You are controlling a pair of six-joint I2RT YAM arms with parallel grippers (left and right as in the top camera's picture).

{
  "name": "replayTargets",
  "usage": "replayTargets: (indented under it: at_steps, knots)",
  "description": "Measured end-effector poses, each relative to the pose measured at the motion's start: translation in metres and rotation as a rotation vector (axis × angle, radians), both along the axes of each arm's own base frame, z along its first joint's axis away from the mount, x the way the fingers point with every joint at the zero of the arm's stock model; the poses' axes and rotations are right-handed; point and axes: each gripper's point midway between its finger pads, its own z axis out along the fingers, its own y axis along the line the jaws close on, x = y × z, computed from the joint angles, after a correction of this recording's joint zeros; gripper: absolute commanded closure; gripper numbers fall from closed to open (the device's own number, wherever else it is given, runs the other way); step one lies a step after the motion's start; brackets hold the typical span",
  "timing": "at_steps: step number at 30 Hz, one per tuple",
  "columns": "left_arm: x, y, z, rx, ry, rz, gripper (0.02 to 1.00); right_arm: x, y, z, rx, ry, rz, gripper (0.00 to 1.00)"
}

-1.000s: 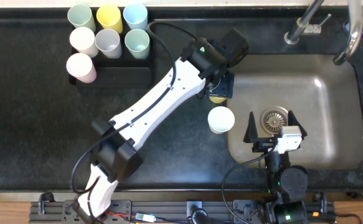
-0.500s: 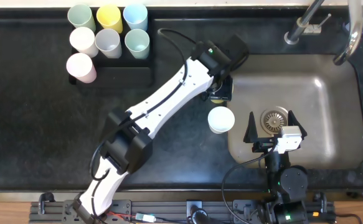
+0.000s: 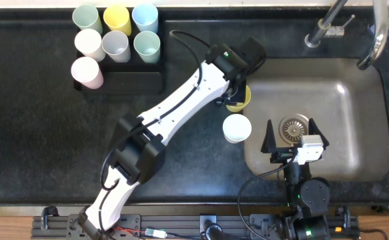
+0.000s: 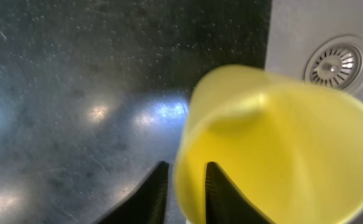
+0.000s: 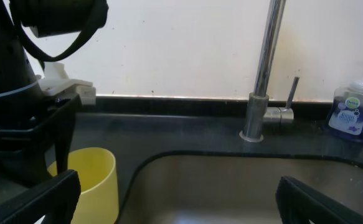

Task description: Store Cups

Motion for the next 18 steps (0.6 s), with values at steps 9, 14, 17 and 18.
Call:
replayTargets:
  at_steps: [9, 14, 17, 18]
  knots:
    - [0.014, 0.015, 0.001, 0.008, -0.009, 0.013, 0.985, 0.0, 0.0, 0.0, 0.0, 0.0, 0.0, 0.003]
    - [0.03, 0.04, 0.022, 0.008, -0.052, 0.06, 0.982, 0.0, 0.0, 0.0, 0.001, -0.001, 0.0, 0.003]
    - [0.046, 0.071, 0.06, -0.015, -0.12, 0.111, 0.982, 0.0, 0.0, 0.0, 0.0, 0.0, 0.0, 0.003]
    - [0.051, 0.084, 0.076, -0.025, -0.149, 0.135, 0.985, 0.0, 0.0, 0.0, 0.0, 0.0, 0.0, 0.005]
